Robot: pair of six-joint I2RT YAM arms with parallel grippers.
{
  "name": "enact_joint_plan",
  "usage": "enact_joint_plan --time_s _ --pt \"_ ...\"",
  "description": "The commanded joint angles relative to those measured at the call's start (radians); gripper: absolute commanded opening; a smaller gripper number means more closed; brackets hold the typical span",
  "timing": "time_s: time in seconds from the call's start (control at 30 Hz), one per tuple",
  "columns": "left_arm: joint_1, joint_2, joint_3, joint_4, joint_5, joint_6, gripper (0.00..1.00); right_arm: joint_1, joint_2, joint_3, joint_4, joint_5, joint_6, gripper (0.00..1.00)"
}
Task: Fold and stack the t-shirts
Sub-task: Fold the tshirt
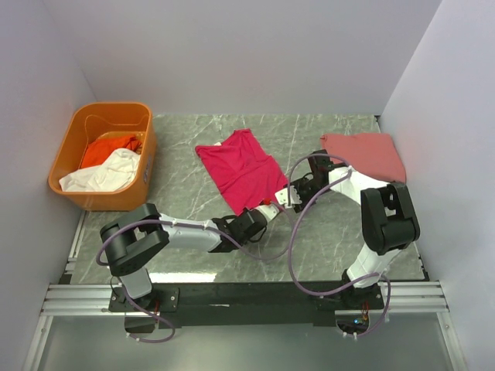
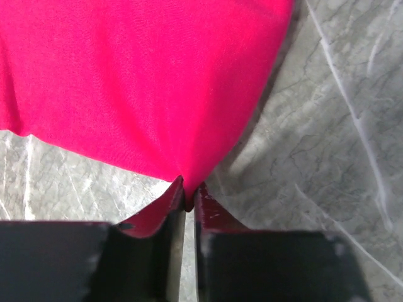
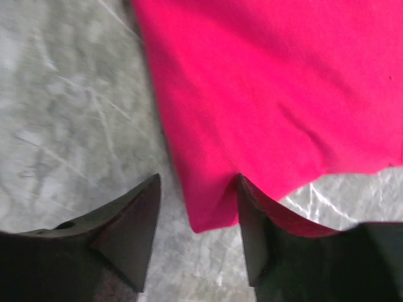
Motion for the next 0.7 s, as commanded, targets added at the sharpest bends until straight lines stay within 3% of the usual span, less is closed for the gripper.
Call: enact_joint_plan --time_s 0.0,0.17,0.2,0.27,0.3,0.53,0.67 --pt "0.019 -0.028 0.003 -0.012 0.039 -0.018 0.12 0.013 0.021 0.012 0.067 0.044 0.049 0.57" --pt "0.027 -0.060 0.003 -0.020 0.101 -0.014 0.08 0.033 0.021 0.014 0.093 0.090 0.098 0.35" --pt "0.028 -0.065 0.011 -0.050 0.117 -0.020 0.08 0.035 0.018 0.009 0.096 0.096 0.103 0.22" --pt "0.027 -0.074 0.046 -0.090 0.161 -0.035 0.07 0.044 -0.002 -0.015 0.087 0.107 0.106 0.12" --pt "0.027 -0.080 0.052 -0.125 0.176 -0.055 0.06 0.049 -0.014 -0.027 0.081 0.115 0.103 0.01" --pt "-0.022 -0.235 -0.004 -0.217 0.361 -0.231 0.03 0.036 -0.202 -0.184 -0.063 0.069 0.129 0.00" --pt "-0.127 -0.315 -0.093 -0.199 0.408 -0.380 0.03 0.038 -0.356 -0.282 -0.212 0.014 0.141 0.00"
